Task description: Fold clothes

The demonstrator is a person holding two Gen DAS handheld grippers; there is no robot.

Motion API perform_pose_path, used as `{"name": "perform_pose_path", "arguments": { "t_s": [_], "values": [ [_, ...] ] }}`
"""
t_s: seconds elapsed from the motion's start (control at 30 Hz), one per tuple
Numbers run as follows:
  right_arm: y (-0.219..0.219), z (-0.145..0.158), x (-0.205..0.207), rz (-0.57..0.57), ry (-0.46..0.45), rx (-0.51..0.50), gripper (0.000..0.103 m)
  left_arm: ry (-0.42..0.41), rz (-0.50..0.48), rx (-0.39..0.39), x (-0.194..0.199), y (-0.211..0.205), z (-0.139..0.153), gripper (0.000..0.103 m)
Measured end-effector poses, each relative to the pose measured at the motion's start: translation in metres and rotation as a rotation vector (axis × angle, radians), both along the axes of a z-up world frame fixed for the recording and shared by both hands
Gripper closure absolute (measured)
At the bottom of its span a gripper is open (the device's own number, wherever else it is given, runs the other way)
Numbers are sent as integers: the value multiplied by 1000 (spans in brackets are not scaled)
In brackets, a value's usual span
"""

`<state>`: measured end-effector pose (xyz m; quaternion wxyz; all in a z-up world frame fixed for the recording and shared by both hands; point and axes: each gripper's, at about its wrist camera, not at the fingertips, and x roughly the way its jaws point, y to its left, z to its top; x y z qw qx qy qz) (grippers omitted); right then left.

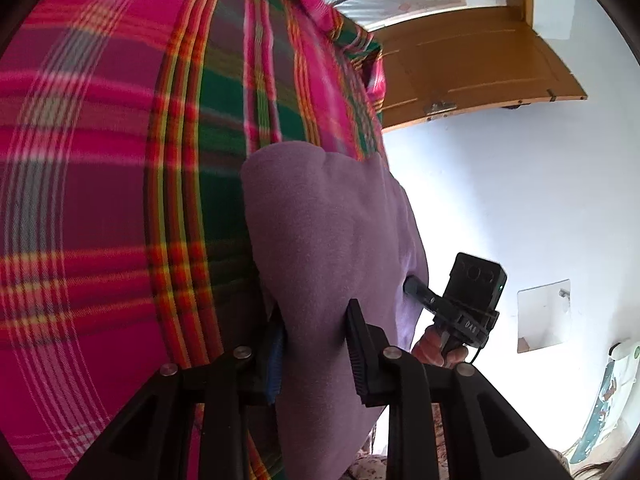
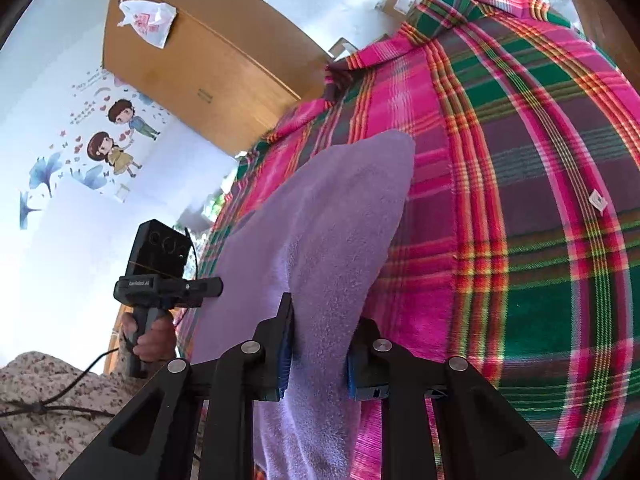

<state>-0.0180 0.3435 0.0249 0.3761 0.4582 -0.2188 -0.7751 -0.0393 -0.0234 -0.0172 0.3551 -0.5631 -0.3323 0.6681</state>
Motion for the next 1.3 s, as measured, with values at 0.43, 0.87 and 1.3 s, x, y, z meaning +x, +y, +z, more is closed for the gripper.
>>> {"name": "perform_pose_path", "arguments": {
  "t_s": [0.43,0.87,1.3],
  "values": [
    [-33,12,-16,32,13,2,82,32,51,-5,-30,-18,1,75],
    [-73,16,-38,70,22,-2,82,59,116,-7,-59,-43,5,75],
    [-111,9,-59,76,-9,-24,82,71,175,-37,-75,-83,8,75]
  ]
}}
